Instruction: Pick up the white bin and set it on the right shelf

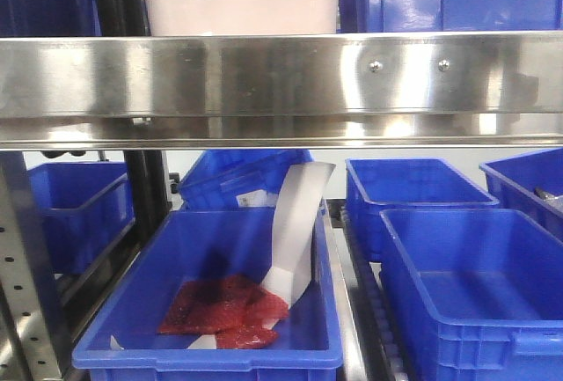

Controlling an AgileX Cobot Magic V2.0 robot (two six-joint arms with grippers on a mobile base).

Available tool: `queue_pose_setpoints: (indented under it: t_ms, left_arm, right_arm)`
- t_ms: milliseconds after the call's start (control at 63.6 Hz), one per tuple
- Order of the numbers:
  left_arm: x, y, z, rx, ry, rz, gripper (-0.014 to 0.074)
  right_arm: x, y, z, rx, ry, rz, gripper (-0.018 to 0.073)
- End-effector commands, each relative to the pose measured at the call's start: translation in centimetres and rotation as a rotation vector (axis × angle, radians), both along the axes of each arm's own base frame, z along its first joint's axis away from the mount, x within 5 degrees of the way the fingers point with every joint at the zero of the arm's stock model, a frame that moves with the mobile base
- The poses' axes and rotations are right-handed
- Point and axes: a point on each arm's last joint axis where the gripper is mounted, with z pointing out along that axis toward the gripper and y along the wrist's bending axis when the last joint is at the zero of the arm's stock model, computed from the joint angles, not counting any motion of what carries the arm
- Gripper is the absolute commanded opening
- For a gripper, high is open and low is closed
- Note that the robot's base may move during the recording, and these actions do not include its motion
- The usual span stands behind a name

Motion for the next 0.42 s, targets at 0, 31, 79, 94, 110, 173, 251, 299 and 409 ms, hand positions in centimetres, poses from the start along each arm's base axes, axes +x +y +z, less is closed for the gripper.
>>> queue_pose_setpoints:
  t_ms: [0,31,79,94,110,173,251,299,409]
  left_arm:
    - [-0.05,0.09,0.22,-0.016,-0.082,0.009,-0.0118]
    - [-0.05,0.09,0.22,-0.016,-0.082,0.009,-0.0118]
    - [-0.05,0.09,0.22,-0.016,-0.082,0.009,-0.0118]
    - [-0.05,0.09,0.22,-0.016,-0.082,0.009,-0.0118]
    - [-0.05,0.09,0.22,-0.016,-0.082,0.009,-0.0118]
    - [-0.05,0.09,0.22,-0.016,-0.082,0.009,-0.0118]
    - [-0.05,0.09,0.22,-0.016,-0.082,0.009,-0.0118]
    - [-0.05,0.09,0.22,-0.016,-0.082,0.009,-0.0118]
    - [-0.05,0.09,0.22,-0.016,-0.082,0.009,-0.0118]
  right_arm:
    - [-0.19,0.01,1.05,-0.024,-0.103,-0.004,0.0073]
    - [-0.19,0.01,1.05,-0.024,-0.103,-0.004,0.0073]
    - [-0.19,0.01,1.05,-0.024,-0.103,-0.004,0.0073]
    - [-0.19,0.01,1.05,-0.024,-0.103,-0.004,0.0073]
    - [-0.19,0.01,1.05,-0.024,-0.103,-0.004,0.0073]
    - [-0.19,0.01,1.05,-0.024,-0.103,-0.004,0.0073]
    - [-0.19,0.01,1.05,-0.024,-0.103,-0.004,0.0073]
    - [-0.19,0.01,1.05,-0.024,-0.103,-0.004,0.0073]
    - [-0.19,0.01,1.05,-0.024,-0.103,-0.004,0.0073]
